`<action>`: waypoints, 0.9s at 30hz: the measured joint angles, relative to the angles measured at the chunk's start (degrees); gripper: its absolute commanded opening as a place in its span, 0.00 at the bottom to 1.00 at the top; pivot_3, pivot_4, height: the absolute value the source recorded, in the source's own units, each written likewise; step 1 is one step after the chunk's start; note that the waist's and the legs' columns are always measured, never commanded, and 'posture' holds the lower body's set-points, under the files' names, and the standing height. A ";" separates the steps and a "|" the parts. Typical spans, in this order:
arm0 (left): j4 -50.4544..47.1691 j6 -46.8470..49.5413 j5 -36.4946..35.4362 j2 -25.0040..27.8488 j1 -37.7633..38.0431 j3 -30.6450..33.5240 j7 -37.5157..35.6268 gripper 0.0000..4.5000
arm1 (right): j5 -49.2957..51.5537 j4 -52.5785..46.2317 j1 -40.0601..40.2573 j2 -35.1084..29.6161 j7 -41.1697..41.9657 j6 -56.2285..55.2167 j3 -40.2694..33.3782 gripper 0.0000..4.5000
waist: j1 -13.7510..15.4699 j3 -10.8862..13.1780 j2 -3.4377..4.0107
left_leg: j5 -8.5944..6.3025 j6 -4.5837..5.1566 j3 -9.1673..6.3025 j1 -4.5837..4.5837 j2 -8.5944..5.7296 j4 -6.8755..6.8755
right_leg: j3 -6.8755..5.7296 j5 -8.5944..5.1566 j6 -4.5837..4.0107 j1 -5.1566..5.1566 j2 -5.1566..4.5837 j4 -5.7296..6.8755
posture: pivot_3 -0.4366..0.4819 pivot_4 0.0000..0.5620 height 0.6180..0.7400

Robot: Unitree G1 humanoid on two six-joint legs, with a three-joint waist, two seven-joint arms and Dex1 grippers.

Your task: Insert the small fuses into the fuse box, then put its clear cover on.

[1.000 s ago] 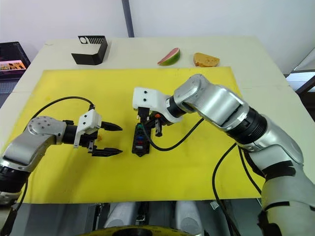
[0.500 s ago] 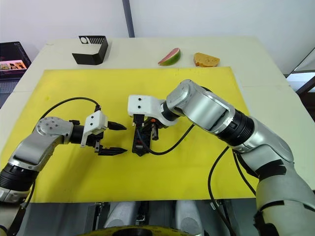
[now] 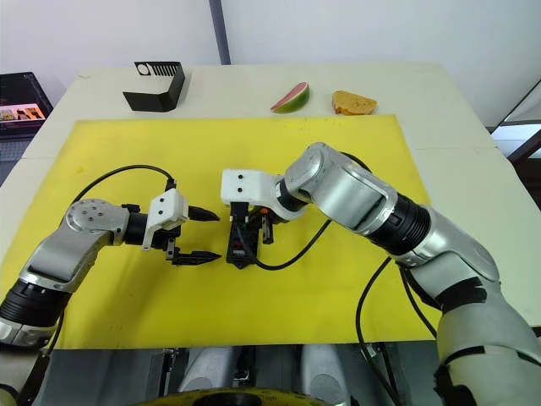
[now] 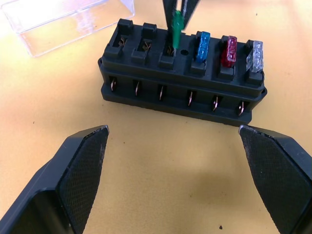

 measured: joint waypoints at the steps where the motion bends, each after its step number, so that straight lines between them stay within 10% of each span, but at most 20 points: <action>1: 0.00 0.00 0.08 0.00 0.14 0.00 0.04 1.00 | -0.38 0.00 0.09 0.12 0.02 -0.01 0.00 0.00 | 0.00 0.00 0.00 | 0.00 0.00 0.00 0.00 0.00 0.00 | 0.00 0.00 0.00 0.00 0.00 0.00 | 0.48 0.27 1.00; 27: -1.17 0.03 0.34 -0.06 1.34 -0.27 0.60 1.00 | -5.31 1.12 -1.32 0.89 3.37 -0.82 1.73 0.00 | 0.01 0.00 0.00 | 0.01 -0.02 0.00 0.02 0.00 0.04 | -0.01 0.00 0.00 0.01 0.01 0.05 | 0.48 0.27 1.00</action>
